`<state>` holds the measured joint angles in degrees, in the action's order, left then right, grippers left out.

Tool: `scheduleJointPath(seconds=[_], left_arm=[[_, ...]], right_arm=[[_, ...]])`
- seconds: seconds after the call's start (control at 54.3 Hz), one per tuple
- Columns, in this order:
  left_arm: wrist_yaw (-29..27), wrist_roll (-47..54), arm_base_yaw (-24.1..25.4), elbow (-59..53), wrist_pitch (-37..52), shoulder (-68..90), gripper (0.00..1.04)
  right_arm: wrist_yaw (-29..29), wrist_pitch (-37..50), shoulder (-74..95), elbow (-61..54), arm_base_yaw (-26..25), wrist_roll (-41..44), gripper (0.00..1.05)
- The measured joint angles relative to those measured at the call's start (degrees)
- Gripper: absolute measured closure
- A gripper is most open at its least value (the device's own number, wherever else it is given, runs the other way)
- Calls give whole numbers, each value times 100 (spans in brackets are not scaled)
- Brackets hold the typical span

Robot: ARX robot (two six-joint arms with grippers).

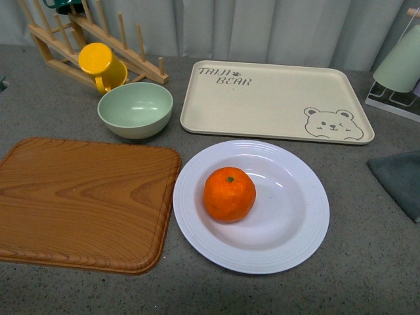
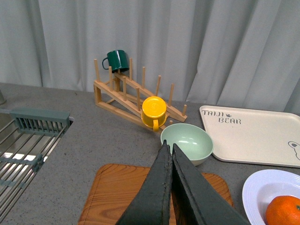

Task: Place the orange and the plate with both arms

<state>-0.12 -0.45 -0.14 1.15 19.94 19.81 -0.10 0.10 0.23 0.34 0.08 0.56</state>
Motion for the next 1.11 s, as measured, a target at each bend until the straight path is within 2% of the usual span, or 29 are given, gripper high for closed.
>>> scheduleJointPath(seconds=[0.424,0.46,0.516,0.645,0.7,0.847,0.939,0.995,1.105], left_arm=[[0,0,0,-2,-970,-977,101],[-2,0,0,0,-1123,-1123,101],[11,2,0,0,-1847,-1657,101],[13,2,0,0,-1974,-1945,101],[13,2,0,0,-1982,-1947,94],[13,2,0,0,-1991,-1952,62],[11,2,0,0,-1991,-1952,46],[13,2,0,0,-1991,-1954,37],[13,2,0,0,-1991,-1956,17]], right_arm=[[0,0,0,0,0,0,9],[0,0,0,0,0,0,9],[0,0,0,0,0,0,9],[0,0,0,0,0,0,9],[0,0,0,0,0,0,9],[15,-9,7,0,0,4,9],[450,-754,640,323,127,83,9],[431,-619,1132,361,160,105,9],[155,295,2229,380,142,116,9]])
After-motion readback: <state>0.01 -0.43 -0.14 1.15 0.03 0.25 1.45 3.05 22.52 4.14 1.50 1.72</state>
